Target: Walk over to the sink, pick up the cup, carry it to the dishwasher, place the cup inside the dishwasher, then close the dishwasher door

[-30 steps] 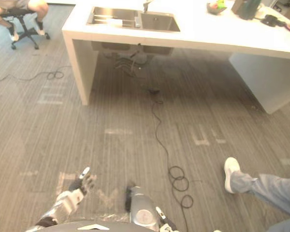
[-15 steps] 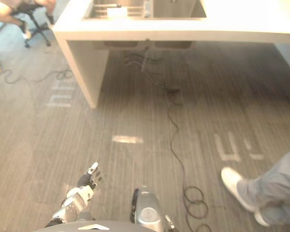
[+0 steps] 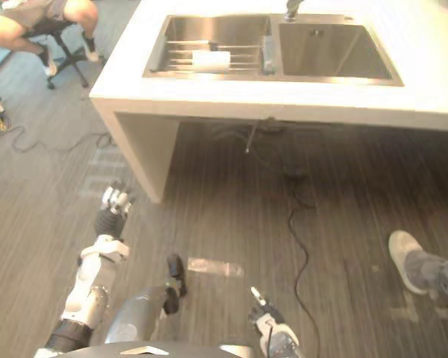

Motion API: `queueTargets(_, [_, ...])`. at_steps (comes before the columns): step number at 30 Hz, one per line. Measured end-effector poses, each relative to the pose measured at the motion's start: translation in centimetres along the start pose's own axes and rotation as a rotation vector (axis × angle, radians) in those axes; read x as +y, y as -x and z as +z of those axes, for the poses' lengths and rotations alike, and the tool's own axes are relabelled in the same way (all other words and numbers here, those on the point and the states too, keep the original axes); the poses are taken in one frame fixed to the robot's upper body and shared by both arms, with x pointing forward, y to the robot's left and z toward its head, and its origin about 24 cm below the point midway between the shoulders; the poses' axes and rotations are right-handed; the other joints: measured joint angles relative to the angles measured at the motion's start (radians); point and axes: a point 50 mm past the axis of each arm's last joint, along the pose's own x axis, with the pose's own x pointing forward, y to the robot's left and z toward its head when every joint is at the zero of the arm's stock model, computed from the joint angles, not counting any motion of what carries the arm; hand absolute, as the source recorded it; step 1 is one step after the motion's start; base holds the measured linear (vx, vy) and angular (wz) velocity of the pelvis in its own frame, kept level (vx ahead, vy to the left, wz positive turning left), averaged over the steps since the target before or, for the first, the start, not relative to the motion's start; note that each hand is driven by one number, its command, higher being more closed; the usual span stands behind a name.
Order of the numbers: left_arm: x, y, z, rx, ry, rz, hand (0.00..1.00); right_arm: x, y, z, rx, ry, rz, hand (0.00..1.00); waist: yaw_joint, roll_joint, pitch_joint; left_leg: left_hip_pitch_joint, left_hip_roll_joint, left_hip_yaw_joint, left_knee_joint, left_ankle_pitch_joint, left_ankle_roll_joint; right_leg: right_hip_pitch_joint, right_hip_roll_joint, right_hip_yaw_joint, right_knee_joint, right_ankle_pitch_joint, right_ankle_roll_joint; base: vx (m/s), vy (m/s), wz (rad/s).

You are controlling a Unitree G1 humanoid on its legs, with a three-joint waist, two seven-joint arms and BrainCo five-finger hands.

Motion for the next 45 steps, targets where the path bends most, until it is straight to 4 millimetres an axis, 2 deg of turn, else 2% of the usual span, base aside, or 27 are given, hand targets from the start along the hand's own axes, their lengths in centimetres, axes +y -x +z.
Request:
queueTargets(1, [-0.4, -0.5, 1.9, -0.086, 0.005, -0.006, 0.0, -1.3, 0.3, -0.4, 0.031, -0.015, -0.055, 0.0, -0.001, -0.003, -0.002, -0.028, -0.003, -0.007, 0.102, -0.081, 0.008, 0.008, -0.018, 0.012, 0.015, 0.043, -0.001, 0.56, 0.208, 0.2])
queueTargets(3, [-0.9, -0.8, 4.6, -0.199, 0.005, -0.022, 0.0, -2.9, 0.7, -1.0, 0.063, -0.033, -0.121, 0.0, 0.006, -0.004, -0.007, -0.029, -0.003, -0.004, 0.193, -0.169, 0.012, 0.022, -0.032, 0.035, 0.049, 0.103, 0.01, 0.54, 0.165, 0.03])
queueTargets(4, [-1.5, -0.9, 7.1, -0.3, -0.015, -0.045, 0.0, -4.5, 1.3, -1.7, 0.081, -0.045, -0.172, 0.0, 0.012, -0.01, -0.03, -0.008, -0.016, 0.002, 0.227, -0.233, 0.007, -0.007, -0.048, 0.044, 0.156, 0.169, 0.045, 0.53, 0.134, -0.04])
queueTargets(5, [-1.7, -0.9, 7.9, -0.331, -0.023, -0.055, 0.0, -5.1, 1.5, -1.9, 0.084, -0.049, -0.19, 0.0, 0.013, -0.014, -0.042, 0.007, -0.026, 0.005, 0.221, -0.25, 0.006, -0.04, -0.059, 0.05, 0.237, 0.208, 0.074, 0.54, 0.137, 0.06])
queueTargets(6, [-2.3, -1.1, 9.6, -0.392, -0.029, -0.077, 0.0, -5.6, 1.8, -2.1, 0.085, -0.041, -0.208, 0.0, 0.003, -0.014, -0.051, 0.054, -0.049, -0.002, 0.189, -0.268, 0.009, -0.128, -0.08, 0.065, 0.426, 0.341, 0.177, 0.37, 0.09, 0.11])
queueTargets(7, [-2.7, -1.2, 10.4, -0.425, -0.035, -0.088, 0.0, -5.6, 1.8, -2.2, 0.083, -0.038, -0.21, 0.0, -0.004, -0.015, -0.052, 0.076, -0.054, -0.005, 0.171, -0.271, 0.007, -0.185, -0.095, 0.08, 0.544, 0.379, 0.22, 0.42, 0.099, 0.1])
queueTargets(8, [-3.4, -1.3, 11.6, -0.476, -0.07, -0.1, 0.0, -5.4, 1.7, -2.3, 0.075, -0.017, -0.208, 0.0, -0.005, -0.015, -0.052, 0.157, -0.07, 0.001, 0.109, -0.266, 0.0, -0.345, -0.145, 0.055, 0.831, 0.358, 0.223, 0.26, 0.044, -0.03])
queueTargets(9, [-3.6, -1.3, 11.8, -0.486, -0.088, -0.092, 0.0, -5.3, 1.7, -2.4, 0.073, -0.019, -0.206, 0.0, -0.006, -0.014, -0.052, 0.2, -0.073, 0.002, 0.083, -0.265, -0.002, -0.395, -0.172, 0.032, 0.909, 0.334, 0.194, 0.15, 0.015, -0.22])
queueTargets(10, [-3.8, -1.0, 12.2, -0.515, -0.115, -0.073, 0.0, -4.9, 1.6, -2.7, 0.069, -0.023, -0.193, 0.0, -0.014, -0.008, -0.051, 0.312, -0.069, 0.002, 0.01, -0.262, -0.007, -0.494, -0.223, -0.028, 1.001, 0.267, 0.097, -0.04, -0.022, -0.23])
queueTargets(11, [-3.9, -0.9, 12.3, -0.529, -0.122, -0.068, 0.0, -4.7, 1.6, -2.9, 0.061, -0.035, -0.184, 0.0, -0.021, -0.008, -0.051, 0.354, -0.067, 0.0, -0.023, -0.258, -0.013, -0.528, -0.235, -0.048, 1.004, 0.236, 0.068, -0.1, -0.029, -0.2])
queueTargets(13, [-4.2, -0.5, 13.1, -0.591, -0.13, -0.051, 0.0, -4.0, 1.4, -2.9, 0.043, -0.056, -0.15, 0.0, -0.045, -0.01, -0.052, 0.44, -0.051, -0.011, -0.082, -0.261, -0.032, -0.624, -0.238, -0.091, 0.919, 0.18, 0.038, -0.2, -0.032, 0.04])
queueTargets(14, [-4.2, -0.4, 13.3, -0.617, -0.14, -0.034, 0.0, -3.9, 1.4, -3.1, 0.037, -0.069, -0.144, 0.0, -0.058, -0.011, -0.053, 0.465, -0.032, -0.024, -0.089, -0.276, -0.054, -0.663, -0.232, -0.121, 0.791, 0.162, 0.036, -0.28, -0.031, 0.26])
queueTargets(16, [-4.2, -0.2, 13.4, -0.642, -0.151, -0.008, 0.0, -4.4, 1.8, -4.0, 0.054, -0.072, -0.163, 0.0, -0.064, -0.015, -0.06, 0.482, -0.003, -0.055, -0.063, -0.311, -0.086, -0.676, -0.223, -0.136, 0.565, 0.177, 0.025, -0.19, -0.026, 0.42])
queueTargets(18, [-4.1, -0.1, 13.6, -0.664, -0.134, -0.006, 0.0, -5.7, 2.5, -5.1, 0.083, -0.069, -0.191, 0.0, -0.063, -0.021, -0.082, 0.484, 0.036, -0.098, -0.014, -0.354, -0.139, -0.647, -0.212, -0.127, 0.376, 0.256, 0.018, 0.06, -0.098, 0.59])
queueTargets(19, [-4.1, -0.1, 13.8, -0.659, -0.115, -0.016, 0.0, -6.4, 3.1, -6.2, 0.119, -0.051, -0.201, 0.0, -0.059, -0.047, -0.107, 0.486, 0.045, -0.127, 0.009, -0.379, -0.176, -0.608, -0.206, -0.133, 0.273, 0.373, 0.024, 0.22, -0.203, 0.48])
queueTargets(20, [-4.0, -0.2, 13.7, -0.655, -0.103, -0.016, 0.0, -6.6, 3.3, -6.7, 0.134, -0.055, -0.203, 0.0, -0.055, -0.047, -0.116, 0.486, 0.059, -0.137, 0.017, -0.392, -0.195, -0.583, -0.192, -0.137, 0.251, 0.323, 0.042, 0.33, -0.311, 0.23])
queueTargets(22, [-4.5, -0.3, 13.1, -0.617, -0.077, -0.047, 0.0, -6.9, 3.2, -5.7, 0.121, -0.018, -0.191, 0.0, -0.042, -0.001, -0.142, 0.494, 0.134, -0.139, 0.007, -0.389, -0.237, -0.534, -0.112, -0.184, 0.163, 0.276, 0.037, 0.31, -0.304, -0.07])
queueTargets(25, [-6.3, -0.7, 11.5, -0.513, -0.102, -0.168, 0.0, -6.4, 2.8, -4.9, 0.092, -0.04, -0.166, 0.0, -0.047, 0.014, -0.151, 0.533, 0.159, -0.139, -0.066, -0.314, -0.25, -0.506, -0.066, -0.191, 0.113, 0.266, 0.021, 0.13, -0.208, -0.1])
queueTargets(29, [-6.6, -1.6, 10.1, -0.415, -0.135, -0.208, 0.0, -6.5, 2.7, -4.2, 0.065, -0.077, -0.16, 0.0, -0.049, 0.027, -0.172, 0.515, 0.16, -0.148, -0.077, -0.263, -0.232, -0.494, -0.038, -0.177, 0.029, 0.295, 0.012, 0.01, -0.095, -0.16])
queueTargets(34, [-5.2, -2.4, 9.1, -0.331, -0.232, -0.194, 0.0, -6.5, 2.5, -3.5, 0.057, -0.127, -0.167, 0.0, -0.059, 0.039, -0.176, 0.514, 0.157, -0.171, -0.103, -0.225, -0.229, -0.42, 0.002, -0.167, -0.178, 0.413, 0.008, -0.03, -0.017, -0.14])
queueTargets(38, [-5.7, -2.9, 8.4, -0.294, -0.283, -0.212, 0.0, -4.6, 1.5, -3.0, 0.074, -0.13, -0.15, 0.0, -0.063, 0.025, -0.157, 0.494, 0.131, -0.177, -0.136, -0.224, -0.229, -0.385, 0.005, -0.187, -0.342, 0.522, 0.013, -0.07, 0.047, 0.1])
queueTargets(40, [-5.8, -3.1, 7.8, -0.258, -0.288, -0.201, 0.0, -4.5, 1.5, -3.2, 0.089, -0.112, -0.163, 0.0, -0.071, 0.028, -0.155, 0.473, 0.127, -0.176, -0.133, -0.24, -0.216, -0.398, -0.005, -0.203, -0.34, 0.527, 0.021, -0.08, 0.064, 0.28])
queueTargets(41, [-5.9, -3.0, 7.7, -0.257, -0.281, -0.197, 0.0, -4.6, 1.5, -2.9, 0.085, -0.097, -0.172, 0.0, -0.072, 0.05, -0.154, 0.462, 0.152, -0.167, -0.133, -0.271, -0.199, -0.398, 0.008, -0.22, -0.335, 0.526, 0.022, -0.02, 0.026, 0.15])
queueTargets(42, [-5.9, -3.1, 7.2, -0.247, -0.274, -0.185, 0.0, -4.7, 1.5, -2.1, 0.075, -0.047, -0.179, 0.0, -0.063, 0.106, -0.136, 0.454, 0.193, -0.153, -0.115, -0.313, -0.231, -0.439, 0.027, -0.225, -0.186, 0.459, 0.016, 0.25, -0.129, 0.0])
queueTargets(43, [-5.6, -3.2, 6.6, -0.222, -0.275, -0.164, 0.0, -4.6, 1.6, -1.8, 0.068, -0.005, -0.169, 0.0, -0.059, 0.107, -0.135, 0.447, 0.214, -0.143, -0.04, -0.326, -0.245, -0.48, 0.029, -0.223, 0.072, 0.293, 0.008, 0.33, -0.127, 0.0])
queueTargets(44, [-5.6, -3.2, 6.7, -0.223, -0.279, -0.166, 0.0, -4.4, 1.6, -2.0, 0.076, 0.018, -0.167, 0.0, -0.058, 0.093, -0.129, 0.43, 0.205, -0.134, 0.032, -0.339, -0.249, -0.482, 0.018, -0.219, 0.153, 0.223, 0.013, 0.24, -0.175, 0.1])
queueTargets(45, [-5.6, -3.2, 7.1, -0.237, -0.291, -0.18, 0.0, -4.6, 1.8, -3.4, 0.113, 0.02, -0.186, 0.0, -0.06, 0.04, -0.121, 0.334, 0.186, -0.12, 0.268, -0.345, -0.222, -0.477, -0.021, -0.215, 0.207, 0.115, -0.03, -0.08, -0.066, 0.18])
